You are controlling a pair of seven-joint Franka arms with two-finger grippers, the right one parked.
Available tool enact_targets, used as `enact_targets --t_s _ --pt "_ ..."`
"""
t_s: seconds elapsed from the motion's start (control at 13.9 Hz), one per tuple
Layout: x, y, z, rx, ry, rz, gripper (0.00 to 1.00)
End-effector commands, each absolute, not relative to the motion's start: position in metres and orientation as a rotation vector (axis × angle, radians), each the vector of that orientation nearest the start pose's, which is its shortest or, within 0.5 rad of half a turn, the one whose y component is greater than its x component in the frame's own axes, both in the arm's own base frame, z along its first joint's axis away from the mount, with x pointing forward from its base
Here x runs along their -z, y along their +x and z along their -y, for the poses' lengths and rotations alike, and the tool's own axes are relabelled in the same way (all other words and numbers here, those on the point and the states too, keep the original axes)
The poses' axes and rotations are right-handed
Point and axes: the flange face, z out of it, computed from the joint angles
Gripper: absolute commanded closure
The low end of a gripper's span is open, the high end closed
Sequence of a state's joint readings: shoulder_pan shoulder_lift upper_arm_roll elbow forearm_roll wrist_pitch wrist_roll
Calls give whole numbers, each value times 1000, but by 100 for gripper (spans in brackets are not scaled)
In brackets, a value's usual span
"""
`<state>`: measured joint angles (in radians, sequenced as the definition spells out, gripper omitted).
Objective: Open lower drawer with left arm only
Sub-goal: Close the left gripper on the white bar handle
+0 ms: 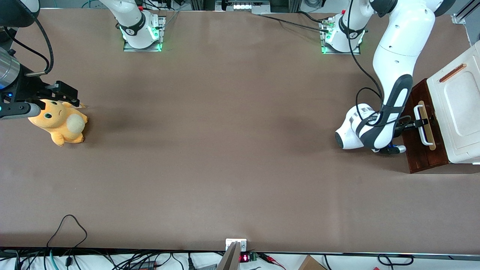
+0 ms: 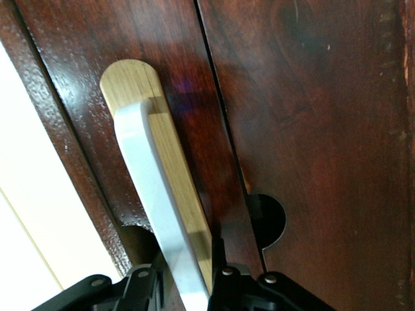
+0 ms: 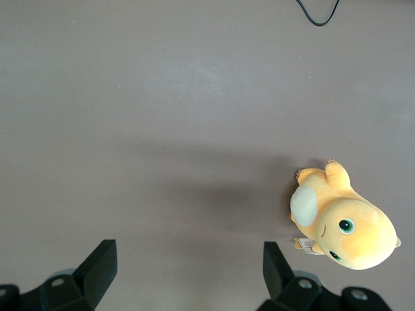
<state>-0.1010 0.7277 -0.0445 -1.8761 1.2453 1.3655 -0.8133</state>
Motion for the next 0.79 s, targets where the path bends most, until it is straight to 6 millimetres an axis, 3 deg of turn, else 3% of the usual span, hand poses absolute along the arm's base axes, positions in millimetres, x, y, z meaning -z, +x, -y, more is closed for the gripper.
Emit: enact_targets --t_s 0.0,0.72 --pt "-150 552 -42 -378 -1599 -6 73" --pt "-151 552 -42 -375 -1600 4 81"
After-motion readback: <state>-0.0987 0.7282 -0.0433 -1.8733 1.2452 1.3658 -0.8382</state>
